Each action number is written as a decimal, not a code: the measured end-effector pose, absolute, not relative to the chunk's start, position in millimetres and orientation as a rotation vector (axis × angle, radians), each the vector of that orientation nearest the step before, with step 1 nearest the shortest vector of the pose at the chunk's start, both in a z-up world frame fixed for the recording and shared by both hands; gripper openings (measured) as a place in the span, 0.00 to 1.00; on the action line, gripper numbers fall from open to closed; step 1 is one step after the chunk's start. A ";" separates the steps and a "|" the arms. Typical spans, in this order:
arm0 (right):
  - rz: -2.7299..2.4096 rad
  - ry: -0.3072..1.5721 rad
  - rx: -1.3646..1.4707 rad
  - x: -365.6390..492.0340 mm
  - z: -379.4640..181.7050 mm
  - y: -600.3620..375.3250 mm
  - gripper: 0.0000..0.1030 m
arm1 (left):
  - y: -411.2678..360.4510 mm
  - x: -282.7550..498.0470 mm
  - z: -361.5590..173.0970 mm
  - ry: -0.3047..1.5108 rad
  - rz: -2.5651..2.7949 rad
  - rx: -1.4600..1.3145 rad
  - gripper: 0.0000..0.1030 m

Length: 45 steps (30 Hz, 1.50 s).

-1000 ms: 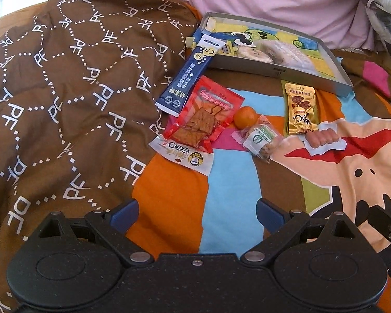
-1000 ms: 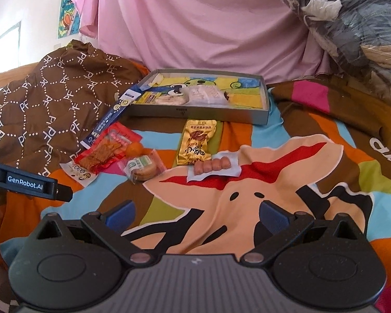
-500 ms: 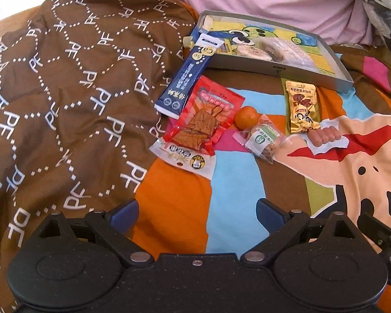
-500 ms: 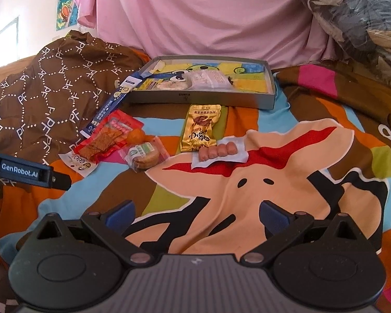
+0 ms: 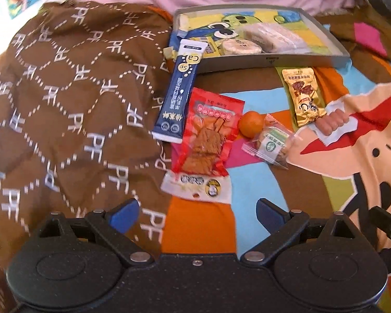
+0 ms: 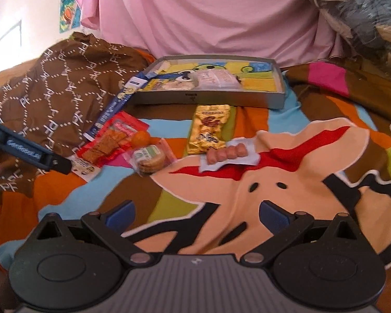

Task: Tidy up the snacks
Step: 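Move the right tool to the wrapped round pastry while the left tool approaches the red spicy-strip packet, then close the right tool on the pastry while the left tool grips the red packet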

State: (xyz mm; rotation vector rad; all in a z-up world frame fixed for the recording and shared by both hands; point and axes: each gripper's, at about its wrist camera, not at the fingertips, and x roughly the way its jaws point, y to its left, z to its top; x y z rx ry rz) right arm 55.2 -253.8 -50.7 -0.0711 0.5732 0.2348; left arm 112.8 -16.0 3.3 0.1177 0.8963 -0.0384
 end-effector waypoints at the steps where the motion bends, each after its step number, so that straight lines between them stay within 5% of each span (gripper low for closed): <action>1: 0.245 0.574 -0.067 56.3 -51.8 -252.8 1.00 | -15.8 117.3 2.9 0.902 -0.044 0.128 0.94; 34: 0.502 0.626 -0.426 189.6 -91.3 -168.2 0.98 | -21.6 196.3 -48.1 0.829 -0.213 0.363 0.93; 45: 0.560 0.607 -0.424 191.4 -94.6 -160.4 0.80 | -20.2 204.0 -48.3 0.838 -0.223 0.361 0.90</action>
